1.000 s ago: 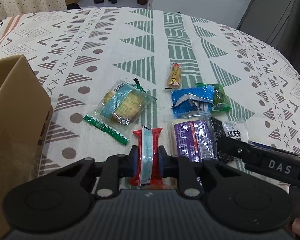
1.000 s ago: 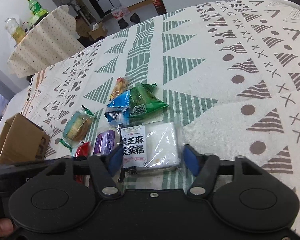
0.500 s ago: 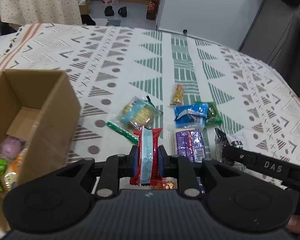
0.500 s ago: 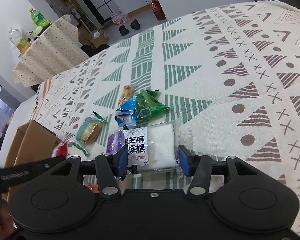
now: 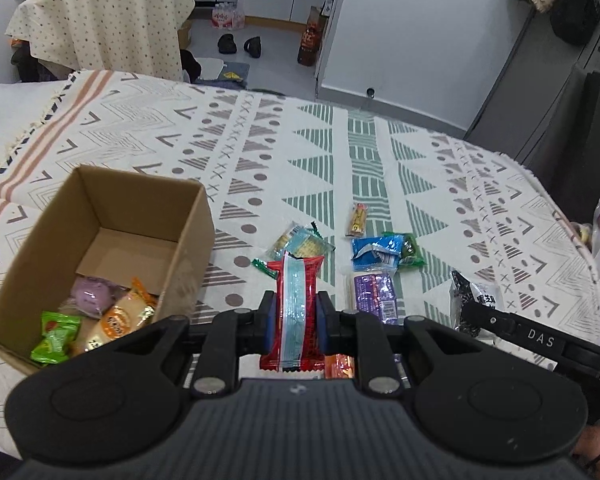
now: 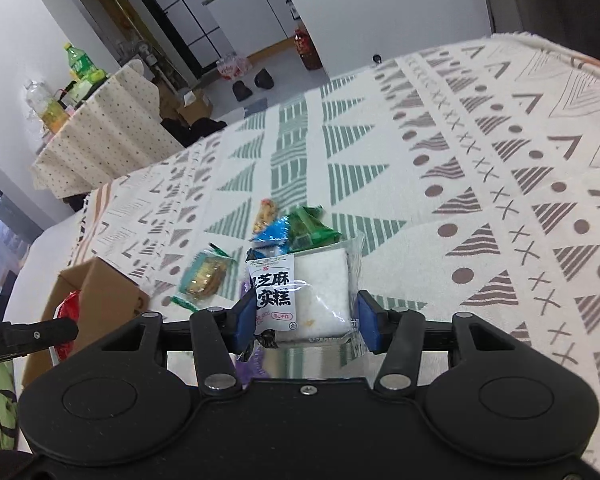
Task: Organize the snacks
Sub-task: 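Lift both held snacks and carry them over the cardboard box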
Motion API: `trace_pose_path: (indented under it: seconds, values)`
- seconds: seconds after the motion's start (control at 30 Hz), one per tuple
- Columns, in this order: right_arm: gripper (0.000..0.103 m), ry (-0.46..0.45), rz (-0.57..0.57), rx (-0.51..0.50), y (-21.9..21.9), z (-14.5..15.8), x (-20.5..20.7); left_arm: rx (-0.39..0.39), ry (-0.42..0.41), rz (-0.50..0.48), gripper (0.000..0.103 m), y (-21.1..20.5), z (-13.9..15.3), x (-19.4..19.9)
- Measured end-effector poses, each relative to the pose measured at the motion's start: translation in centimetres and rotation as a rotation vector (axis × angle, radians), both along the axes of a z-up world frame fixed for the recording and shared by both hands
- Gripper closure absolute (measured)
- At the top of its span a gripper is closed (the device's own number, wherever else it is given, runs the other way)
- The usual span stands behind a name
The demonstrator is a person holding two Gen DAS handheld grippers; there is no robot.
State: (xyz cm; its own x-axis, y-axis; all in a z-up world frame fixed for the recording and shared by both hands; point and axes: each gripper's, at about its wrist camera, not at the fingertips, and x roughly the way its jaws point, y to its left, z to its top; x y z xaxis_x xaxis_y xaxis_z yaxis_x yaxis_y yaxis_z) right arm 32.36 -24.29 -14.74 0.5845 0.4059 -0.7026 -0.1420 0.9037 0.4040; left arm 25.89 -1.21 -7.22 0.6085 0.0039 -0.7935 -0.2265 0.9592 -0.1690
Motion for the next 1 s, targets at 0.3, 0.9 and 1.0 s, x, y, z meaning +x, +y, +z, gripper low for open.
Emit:
trace_pose_path:
  seconds: [0.3, 0.9, 1.0]
  values:
    - [0.053, -0.042, -0.001, -0.005, 1.5, 3.5, -3.0, -0.022, -0.057, 0.001, 0.084, 1.0, 2.7, -2.7]
    - [0.053, -0.104, 0.002, 0.027, 5.7, 7.6, -7.7, -0.051, -0.123, 0.039, 0.084, 5.7, 4.7, -7.3]
    - [0.053, -0.118, 0.002, 0.020, 6.5, 8.2, -8.1, -0.059, -0.126, 0.043, 0.084, 6.7, 4.8, -7.7]
